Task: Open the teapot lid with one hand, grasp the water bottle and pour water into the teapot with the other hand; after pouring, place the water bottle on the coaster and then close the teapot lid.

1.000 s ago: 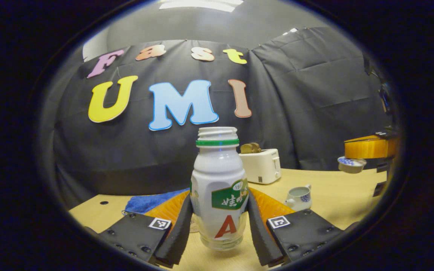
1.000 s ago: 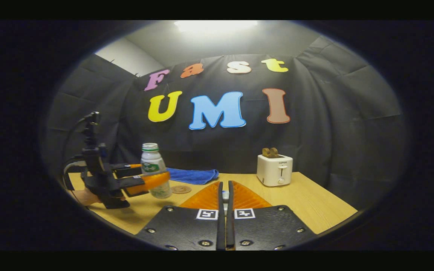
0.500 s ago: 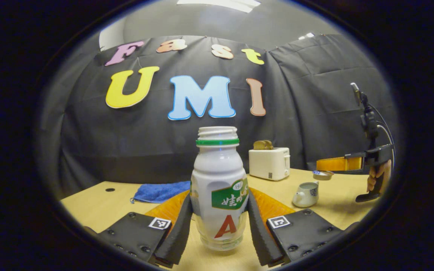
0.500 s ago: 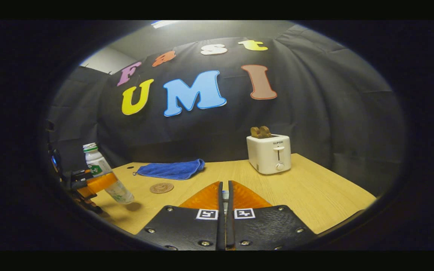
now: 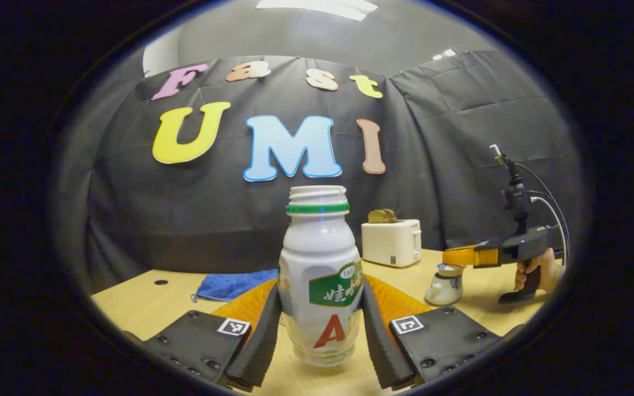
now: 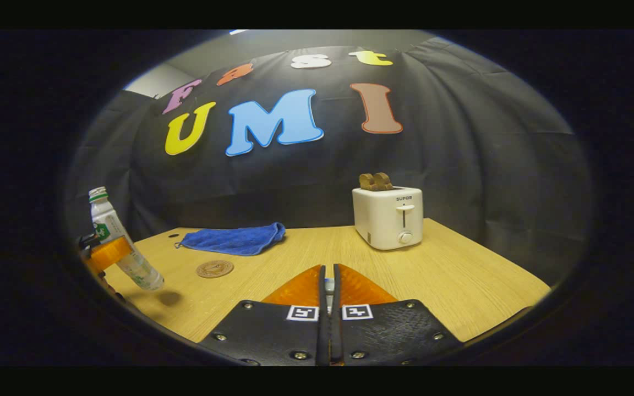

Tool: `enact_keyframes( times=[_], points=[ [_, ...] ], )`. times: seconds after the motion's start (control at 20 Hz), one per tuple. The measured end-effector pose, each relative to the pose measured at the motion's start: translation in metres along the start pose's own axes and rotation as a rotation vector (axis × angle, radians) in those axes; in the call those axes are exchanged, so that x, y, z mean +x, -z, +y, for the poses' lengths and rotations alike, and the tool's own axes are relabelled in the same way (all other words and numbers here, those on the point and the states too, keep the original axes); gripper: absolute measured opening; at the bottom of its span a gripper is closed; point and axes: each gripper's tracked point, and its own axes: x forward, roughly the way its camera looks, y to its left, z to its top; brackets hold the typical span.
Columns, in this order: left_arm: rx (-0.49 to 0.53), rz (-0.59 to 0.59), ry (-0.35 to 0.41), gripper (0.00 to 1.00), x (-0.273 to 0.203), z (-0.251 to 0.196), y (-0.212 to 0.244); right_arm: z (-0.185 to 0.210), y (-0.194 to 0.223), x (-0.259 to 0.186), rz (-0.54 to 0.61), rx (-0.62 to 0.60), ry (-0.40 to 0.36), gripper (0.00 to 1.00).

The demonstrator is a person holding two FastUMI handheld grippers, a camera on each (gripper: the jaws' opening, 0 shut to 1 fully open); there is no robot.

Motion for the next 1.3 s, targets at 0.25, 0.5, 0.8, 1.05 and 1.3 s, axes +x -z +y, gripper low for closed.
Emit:
enact_keyframes(
  times=[0.25,0.5,0.8,1.05,1.3],
  points=[
    [-0.011,0.008,-0.01,0.83,-0.001,0.005,0.002,0.002,0.007,0.004,0.017,-0.015,0.0,0.01],
    [-0.014,0.017,-0.022,0.83,0.002,0.011,0.004,0.003,0.014,0.008,0.034,-0.029,0.006,0.01],
    [-0.054,0.035,-0.034,0.8,0.007,0.021,0.009,0.006,0.017,0.007,0.028,-0.063,0.022,0.0],
    [-0.091,0.033,-0.047,0.82,0.01,0.029,0.01,0.005,-0.008,-0.016,-0.061,0.032,0.003,0.45],
    [-0.082,0.03,-0.075,0.78,0.047,0.046,0.007,0.031,-0.021,-0.073,-0.138,0.099,-0.05,0.97]
  ],
)
